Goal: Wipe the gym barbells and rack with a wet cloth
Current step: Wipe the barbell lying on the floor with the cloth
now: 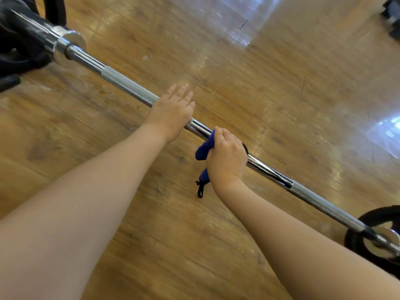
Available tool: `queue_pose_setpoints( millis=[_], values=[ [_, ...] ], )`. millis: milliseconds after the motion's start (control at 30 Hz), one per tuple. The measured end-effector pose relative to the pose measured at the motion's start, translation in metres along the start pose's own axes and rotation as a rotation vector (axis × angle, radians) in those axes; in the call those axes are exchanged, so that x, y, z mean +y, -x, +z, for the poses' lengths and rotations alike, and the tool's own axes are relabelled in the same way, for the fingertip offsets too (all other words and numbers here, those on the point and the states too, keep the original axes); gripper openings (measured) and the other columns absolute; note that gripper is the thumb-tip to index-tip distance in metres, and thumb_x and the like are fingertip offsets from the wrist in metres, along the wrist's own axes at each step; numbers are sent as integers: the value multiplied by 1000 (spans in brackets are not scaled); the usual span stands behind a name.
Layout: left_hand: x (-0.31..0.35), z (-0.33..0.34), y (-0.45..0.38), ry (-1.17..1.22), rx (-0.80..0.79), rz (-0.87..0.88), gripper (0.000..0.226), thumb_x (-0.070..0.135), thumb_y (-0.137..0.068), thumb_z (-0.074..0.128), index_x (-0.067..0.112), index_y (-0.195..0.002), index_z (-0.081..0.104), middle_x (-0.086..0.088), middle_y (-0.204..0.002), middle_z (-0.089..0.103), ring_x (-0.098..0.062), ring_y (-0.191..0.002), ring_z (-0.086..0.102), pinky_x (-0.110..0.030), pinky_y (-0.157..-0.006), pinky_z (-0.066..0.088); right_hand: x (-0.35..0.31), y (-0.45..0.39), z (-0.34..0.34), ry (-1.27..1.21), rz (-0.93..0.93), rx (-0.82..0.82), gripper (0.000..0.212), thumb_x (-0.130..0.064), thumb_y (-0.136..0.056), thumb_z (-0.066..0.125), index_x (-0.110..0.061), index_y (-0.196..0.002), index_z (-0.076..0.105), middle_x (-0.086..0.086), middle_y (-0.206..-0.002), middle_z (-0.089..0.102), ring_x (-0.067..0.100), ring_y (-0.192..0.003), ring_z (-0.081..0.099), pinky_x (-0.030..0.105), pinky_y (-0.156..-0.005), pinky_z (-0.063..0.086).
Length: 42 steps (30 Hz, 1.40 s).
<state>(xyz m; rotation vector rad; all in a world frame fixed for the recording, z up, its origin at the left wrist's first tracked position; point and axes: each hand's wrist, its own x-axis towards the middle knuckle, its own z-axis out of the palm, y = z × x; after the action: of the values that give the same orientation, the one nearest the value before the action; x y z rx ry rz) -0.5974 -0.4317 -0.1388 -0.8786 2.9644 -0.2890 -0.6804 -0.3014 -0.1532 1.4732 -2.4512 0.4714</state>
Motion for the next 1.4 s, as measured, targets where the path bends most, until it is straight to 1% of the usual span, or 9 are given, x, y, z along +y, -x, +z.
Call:
queue_pose_setpoints(
  millis=[133, 267, 433, 600, 733, 867, 1133, 1300, 1400],
  values=[
    [-2, -8, -12, -20, -153, 40, 50, 8, -95, 43, 12, -144, 33, -8, -155, 25, -25, -145, 12, -43, -116, 6, -11, -17, -5, 69, -16, -191, 30, 4, -75, 63, -4, -103, 61, 7, -93, 65, 27, -83, 60, 28, -65, 33],
    [-3, -10, -16, -21, -225, 59, 50, 6, -94, 42, 15, -143, 36, -4, -154, 26, -23, -145, 13, -41, -116, 6, 10, -7, 3, 73, -199, 1, 59, 10, -49, 83, 3, -105, 68, 13, -95, 70, 29, -77, 69, 30, -60, 54],
    [-4, -7, -7, -11, -112, 42, 55, 2, -92, 42, 9, -145, 29, -10, -155, 25, -25, -145, 13, -41, -117, 8, 39, 19, -5, 21, -144, 41, 61, 14, -52, 80, 1, -110, 67, 16, -109, 68, 33, -91, 68, 40, -74, 55],
    [-4, -4, 0, -7, -31, 47, 61, 1, -94, 36, 7, -150, 13, -12, -157, 14, -26, -146, 9, -41, -118, 7, 61, 34, -13, 41, -69, 49, 47, 13, -63, 72, 3, -108, 68, 18, -108, 68, 37, -89, 68, 43, -71, 55],
    [-2, 1, 1, -4, 44, 47, 57, 3, -96, 30, 5, -150, 9, -14, -157, 12, -27, -146, 6, -43, -118, 3, 21, 8, -1, 7, -57, 4, 38, 1, -66, 60, 4, -102, 70, 16, -98, 71, 35, -81, 69, 39, -69, 55],
    [2, 12, 4, 15, 137, 26, 53, 8, -98, 20, 3, -149, 8, -15, -156, 17, -29, -145, 9, -45, -116, 1, -29, -19, 16, -33, -162, -12, 38, 11, -63, 70, 4, -101, 69, 15, -91, 70, 32, -78, 67, 35, -68, 54],
    [-2, 23, 0, -142, 294, 36, 48, 12, -89, 54, 6, -136, 47, -13, -138, 51, -27, -134, 41, -46, -112, 24, 54, 23, -10, 63, -186, 78, 63, 16, -51, 81, 2, -111, 67, 12, -106, 69, 32, -85, 68, 36, -67, 56],
    [-4, 13, -2, -118, 148, 92, 56, 0, -94, 37, 5, -148, 23, -15, -154, 23, -27, -145, 13, -44, -116, 1, 49, 26, 1, 37, 2, 136, 41, 6, -59, 64, 1, -100, 70, 13, -99, 71, 32, -81, 68, 38, -71, 55],
    [-6, 3, -11, -72, 25, 136, 54, 2, -95, 37, 7, -147, 23, -13, -156, 20, -26, -146, 8, -42, -117, 1, 12, 6, 12, -3, 31, 146, 39, -4, -55, 64, -3, -93, 72, 9, -93, 72, 29, -77, 69, 35, -70, 55]
  ],
)
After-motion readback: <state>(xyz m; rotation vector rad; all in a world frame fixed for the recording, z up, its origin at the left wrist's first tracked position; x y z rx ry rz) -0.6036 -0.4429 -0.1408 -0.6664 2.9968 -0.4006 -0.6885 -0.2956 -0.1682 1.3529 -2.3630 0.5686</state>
